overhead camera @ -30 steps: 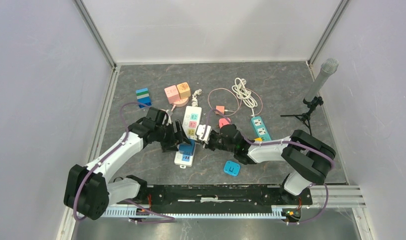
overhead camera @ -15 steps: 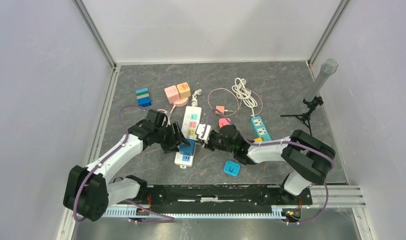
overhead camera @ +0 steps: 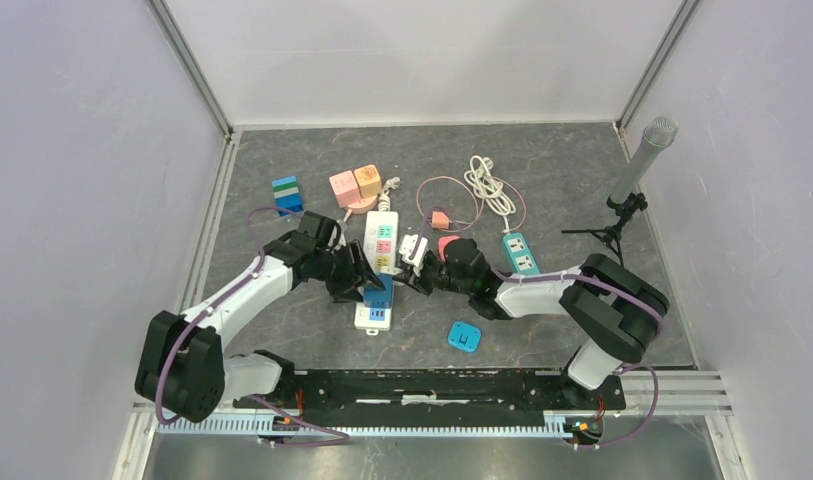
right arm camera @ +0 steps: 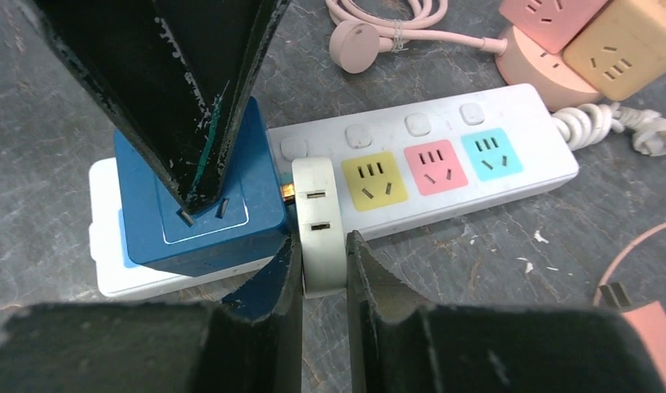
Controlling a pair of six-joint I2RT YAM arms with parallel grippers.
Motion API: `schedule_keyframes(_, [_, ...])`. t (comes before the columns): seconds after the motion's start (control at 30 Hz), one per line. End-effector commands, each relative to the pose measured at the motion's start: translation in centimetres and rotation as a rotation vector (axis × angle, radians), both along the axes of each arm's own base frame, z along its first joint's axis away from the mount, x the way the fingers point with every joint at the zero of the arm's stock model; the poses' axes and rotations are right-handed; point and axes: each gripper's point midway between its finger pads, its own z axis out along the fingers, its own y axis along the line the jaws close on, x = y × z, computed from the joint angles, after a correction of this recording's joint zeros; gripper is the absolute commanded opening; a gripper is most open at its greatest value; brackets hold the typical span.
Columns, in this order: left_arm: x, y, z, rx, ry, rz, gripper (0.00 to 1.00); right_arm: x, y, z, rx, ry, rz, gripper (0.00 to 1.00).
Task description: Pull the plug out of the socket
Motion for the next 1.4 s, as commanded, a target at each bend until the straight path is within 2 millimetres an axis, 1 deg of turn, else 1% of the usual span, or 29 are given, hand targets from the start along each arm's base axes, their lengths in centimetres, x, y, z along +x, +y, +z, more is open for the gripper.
schedule_keyframes(0.0, [-7.3,4.9,-6.1,0.285,0.310,-0.012,0.56,3.0,-3.3,-1.8,-0.152,-0.146,-0.200,0.00])
schedule_keyframes(0.07, [-7.4,4.9,-6.2,0.288,0.319,-0.018,0.56,4.0,-4.3,-1.4,-0.177,-0.198,-0.258,0.00])
schedule_keyframes(0.13, [-7.5,4.9,-6.3,0.290,0.326,-0.023,0.55,4.9,-4.6,-0.7,-0.180,-0.227,-0.304,0.00])
schedule_keyframes(0.2, [-7.6,4.9,-6.4,0.294,0.332,-0.025,0.55,5.5,-4.7,0.3,-0.133,-0.216,-0.346,0.00])
schedule_keyframes(0.27, [-7.6,4.9,-6.5,0.296,0.337,-0.028,0.54,5.2,-3.9,0.9,-0.059,-0.158,-0.327,0.00])
schedule_keyframes(0.33, [-7.5,4.9,-6.5,0.297,0.336,-0.032,0.54,4.9,-3.2,0.7,-0.051,-0.131,-0.295,0.00])
schedule_keyframes(0.4, [-7.5,4.8,-6.4,0.296,0.333,-0.036,0.54,4.9,-3.3,0.9,-0.033,-0.120,-0.306,0.00])
schedule_keyframes(0.5, [-7.0,4.7,-6.2,0.296,0.312,-0.037,0.55,5.2,-3.5,2.0,-0.007,-0.102,-0.316,0.00])
schedule_keyframes(0.57, [-6.3,4.5,-5.9,0.293,0.292,-0.041,0.57,5.7,-3.6,2.8,0.012,-0.061,-0.344,0.00])
schedule_keyframes(0.63, [-5.6,4.2,-5.5,0.287,0.274,-0.046,0.58,6.5,-3.9,3.2,0.001,-0.010,-0.386,0.00])
schedule_keyframes(0.7, [-4.9,4.0,-5.3,0.286,0.262,-0.049,0.59,7.2,-4.6,3.0,-0.040,0.058,-0.433,0.00])
schedule_keyframes(0.73, [-4.7,4.0,-5.3,0.288,0.258,-0.052,0.59,7.5,-4.8,3.2,-0.048,0.083,-0.450,0.00])
schedule_keyframes(0.77, [-4.5,4.0,-5.3,0.296,0.256,-0.053,0.59,7.5,-5.1,2.9,-0.070,0.113,-0.461,0.00])
schedule_keyframes(0.83, [-4.6,4.3,-5.5,0.309,0.257,-0.052,0.58,7.2,-5.4,2.6,-0.088,0.150,-0.440,0.00])
schedule_keyframes(0.9, [-4.9,5.0,-6.0,0.343,0.261,-0.048,0.57,6.3,-5.4,2.0,-0.083,0.223,-0.421,0.00])
schedule_keyframes(1.0, [-5.5,5.6,-6.4,0.370,0.269,-0.048,0.56,4.6,-6.0,0.5,-0.110,0.313,-0.400,0.00])
schedule_keyframes(1.07, [-5.3,5.7,-6.2,0.374,0.254,-0.042,0.57,3.3,-6.6,-0.5,-0.137,0.362,-0.386,0.00])
schedule_keyframes(1.13, [-4.6,5.5,-5.6,0.367,0.220,-0.030,0.59,2.3,-7.5,-1.4,-0.153,0.403,-0.408,0.00])
schedule_keyframes(1.23, [-2.9,4.8,-4.3,0.336,0.157,-0.014,0.64,1.1,-8.9,-2.9,-0.191,0.464,-0.439,0.01])
schedule_keyframes(1.3, [-1.2,3.6,-3.1,0.286,0.090,-0.010,0.68,0.3,-9.4,-3.7,-0.235,0.502,-0.434,0.02])
schedule_keyframes(1.37, [0.4,2.5,-1.8,0.231,0.022,0.003,0.71,-0.9,-10.2,-4.8,-0.288,0.560,-0.433,0.04])
